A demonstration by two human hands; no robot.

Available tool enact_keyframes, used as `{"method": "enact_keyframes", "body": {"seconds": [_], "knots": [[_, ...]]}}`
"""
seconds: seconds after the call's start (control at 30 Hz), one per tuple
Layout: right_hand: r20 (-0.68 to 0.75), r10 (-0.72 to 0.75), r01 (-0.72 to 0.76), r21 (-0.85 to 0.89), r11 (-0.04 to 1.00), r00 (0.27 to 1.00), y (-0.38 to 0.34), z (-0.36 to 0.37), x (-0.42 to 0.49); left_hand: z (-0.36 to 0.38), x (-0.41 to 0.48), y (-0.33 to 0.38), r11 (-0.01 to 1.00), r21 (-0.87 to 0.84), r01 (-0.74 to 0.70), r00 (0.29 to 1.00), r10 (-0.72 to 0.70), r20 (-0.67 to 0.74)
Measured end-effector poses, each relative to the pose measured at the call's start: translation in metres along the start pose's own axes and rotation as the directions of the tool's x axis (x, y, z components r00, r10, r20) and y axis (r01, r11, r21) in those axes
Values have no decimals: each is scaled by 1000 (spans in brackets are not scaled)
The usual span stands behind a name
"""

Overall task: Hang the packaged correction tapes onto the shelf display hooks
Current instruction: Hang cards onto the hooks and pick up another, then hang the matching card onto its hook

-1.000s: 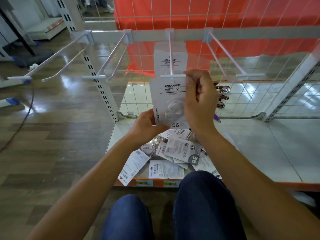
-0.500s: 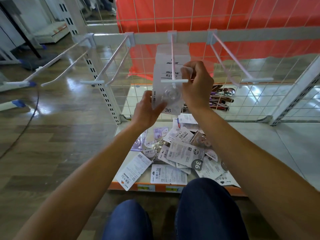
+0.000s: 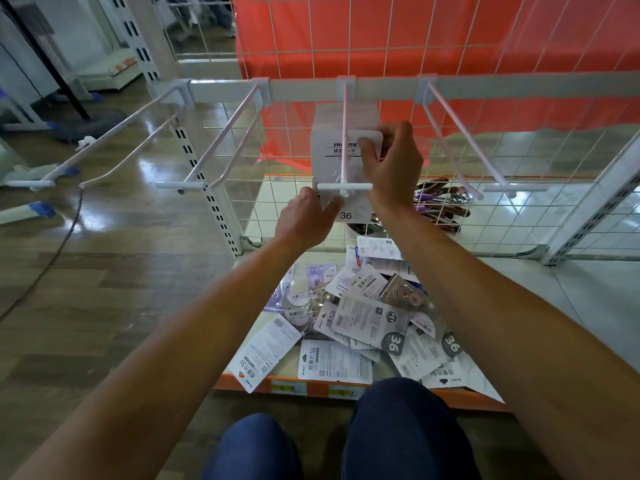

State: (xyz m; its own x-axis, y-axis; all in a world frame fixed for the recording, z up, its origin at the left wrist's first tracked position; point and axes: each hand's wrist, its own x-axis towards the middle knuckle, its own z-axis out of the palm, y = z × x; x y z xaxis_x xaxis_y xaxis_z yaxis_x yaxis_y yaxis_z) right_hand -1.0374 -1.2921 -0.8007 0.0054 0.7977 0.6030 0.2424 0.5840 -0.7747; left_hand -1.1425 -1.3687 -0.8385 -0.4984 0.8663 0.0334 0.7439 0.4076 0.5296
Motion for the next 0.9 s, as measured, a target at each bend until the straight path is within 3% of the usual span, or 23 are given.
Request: {"method": "enact_keyframes", "body": {"seconds": [0.17, 0.23, 0.3, 0.37, 0.5, 0.7, 0.9], "knots": [[133, 195, -162, -226, 961, 972, -1, -18, -34, -17, -27, 1, 992, 80, 96, 987, -105, 118], [282, 377, -255, -389, 885, 882, -15, -36, -52, -29, -45, 5, 983, 170, 74, 973, -108, 203], [402, 543, -328, -490, 808, 737, -36, -55, -65, -50, -64, 14, 969, 245, 27, 956, -97, 277], [474, 605, -342, -529, 776, 640, -67, -75, -71, -76, -83, 28, 969, 247, 23, 941, -105, 322], [521, 665, -345, -584, 735, 535, -143, -109, -63, -137, -117, 63, 961, 276, 3, 905, -120, 409], [530, 671, -242, -662, 710, 519, -249, -144, -17, -237, -148, 126, 955, 290, -64, 881, -82, 465], [557, 543, -208, -553, 807, 628, -325, -181, 37, -324, -151, 199, 919, 320, -232, 832, 17, 554]]}}
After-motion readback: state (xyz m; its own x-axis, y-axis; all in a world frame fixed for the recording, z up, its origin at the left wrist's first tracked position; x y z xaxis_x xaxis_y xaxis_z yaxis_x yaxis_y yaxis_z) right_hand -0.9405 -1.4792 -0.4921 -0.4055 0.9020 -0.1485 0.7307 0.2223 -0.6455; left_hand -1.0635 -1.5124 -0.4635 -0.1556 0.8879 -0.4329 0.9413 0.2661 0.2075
